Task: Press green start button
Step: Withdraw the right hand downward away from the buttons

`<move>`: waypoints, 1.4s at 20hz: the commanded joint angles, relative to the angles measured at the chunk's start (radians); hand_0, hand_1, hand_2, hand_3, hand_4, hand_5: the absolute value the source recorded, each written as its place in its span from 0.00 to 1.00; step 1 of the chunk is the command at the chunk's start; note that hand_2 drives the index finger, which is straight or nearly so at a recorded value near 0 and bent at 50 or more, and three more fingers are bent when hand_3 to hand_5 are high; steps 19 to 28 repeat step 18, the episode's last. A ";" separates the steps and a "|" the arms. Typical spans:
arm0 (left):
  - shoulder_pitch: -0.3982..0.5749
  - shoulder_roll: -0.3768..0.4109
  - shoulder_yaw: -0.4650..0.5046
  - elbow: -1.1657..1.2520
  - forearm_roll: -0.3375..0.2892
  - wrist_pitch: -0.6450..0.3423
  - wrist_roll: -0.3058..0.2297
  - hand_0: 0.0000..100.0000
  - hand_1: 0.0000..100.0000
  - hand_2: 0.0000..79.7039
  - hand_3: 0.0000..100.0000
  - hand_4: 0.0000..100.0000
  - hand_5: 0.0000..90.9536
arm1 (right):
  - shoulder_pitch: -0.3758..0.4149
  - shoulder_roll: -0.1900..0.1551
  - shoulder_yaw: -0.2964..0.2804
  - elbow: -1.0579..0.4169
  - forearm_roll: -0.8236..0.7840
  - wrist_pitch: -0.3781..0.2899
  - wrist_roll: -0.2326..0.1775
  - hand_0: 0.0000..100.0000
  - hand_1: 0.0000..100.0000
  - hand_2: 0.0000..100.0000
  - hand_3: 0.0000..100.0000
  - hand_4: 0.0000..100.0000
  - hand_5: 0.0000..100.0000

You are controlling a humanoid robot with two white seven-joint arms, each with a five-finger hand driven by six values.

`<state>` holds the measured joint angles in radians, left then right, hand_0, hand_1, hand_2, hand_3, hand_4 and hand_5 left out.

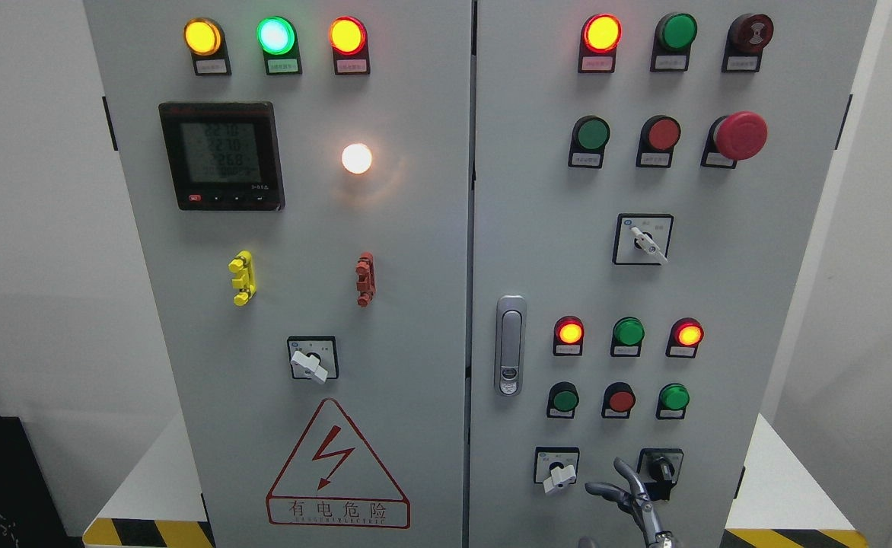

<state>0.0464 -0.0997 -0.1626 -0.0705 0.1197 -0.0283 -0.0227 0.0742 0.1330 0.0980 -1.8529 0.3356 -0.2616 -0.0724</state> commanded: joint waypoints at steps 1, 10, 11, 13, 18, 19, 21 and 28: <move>0.000 0.000 0.000 0.000 0.000 -0.001 0.000 0.12 0.56 0.00 0.00 0.00 0.00 | 0.029 -0.001 0.046 -0.069 -0.101 0.010 0.016 0.26 0.18 0.00 0.01 0.00 0.00; 0.000 0.000 0.000 0.000 0.000 -0.001 0.000 0.12 0.56 0.00 0.00 0.00 0.00 | 0.027 -0.003 0.075 -0.077 -0.178 0.010 0.034 0.17 0.14 0.00 0.00 0.00 0.00; 0.001 0.000 0.000 0.000 0.000 -0.001 0.000 0.12 0.56 0.00 0.00 0.00 0.00 | 0.027 -0.001 0.075 -0.077 -0.179 0.012 0.039 0.16 0.13 0.00 0.00 0.00 0.00; 0.000 0.000 0.000 0.000 0.000 -0.001 0.000 0.12 0.56 0.00 0.00 0.00 0.00 | 0.027 -0.003 0.075 -0.075 -0.181 0.013 0.042 0.15 0.13 0.00 0.00 0.00 0.00; 0.000 0.000 0.000 0.001 0.000 -0.001 0.000 0.12 0.56 0.00 0.00 0.00 0.00 | 0.027 -0.003 0.075 -0.071 -0.181 0.016 0.042 0.13 0.13 0.00 0.00 0.00 0.00; 0.000 0.000 0.000 0.001 0.000 -0.001 0.000 0.12 0.56 0.00 0.00 0.00 0.00 | 0.027 -0.003 0.075 -0.071 -0.181 0.016 0.042 0.13 0.13 0.00 0.00 0.00 0.00; 0.000 0.000 0.000 0.001 0.000 -0.001 0.000 0.12 0.56 0.00 0.00 0.00 0.00 | 0.027 -0.003 0.075 -0.071 -0.181 0.016 0.042 0.13 0.13 0.00 0.00 0.00 0.00; 0.000 0.000 0.000 0.001 0.000 -0.001 0.000 0.12 0.56 0.00 0.00 0.00 0.00 | 0.027 -0.003 0.075 -0.071 -0.181 0.016 0.042 0.13 0.13 0.00 0.00 0.00 0.00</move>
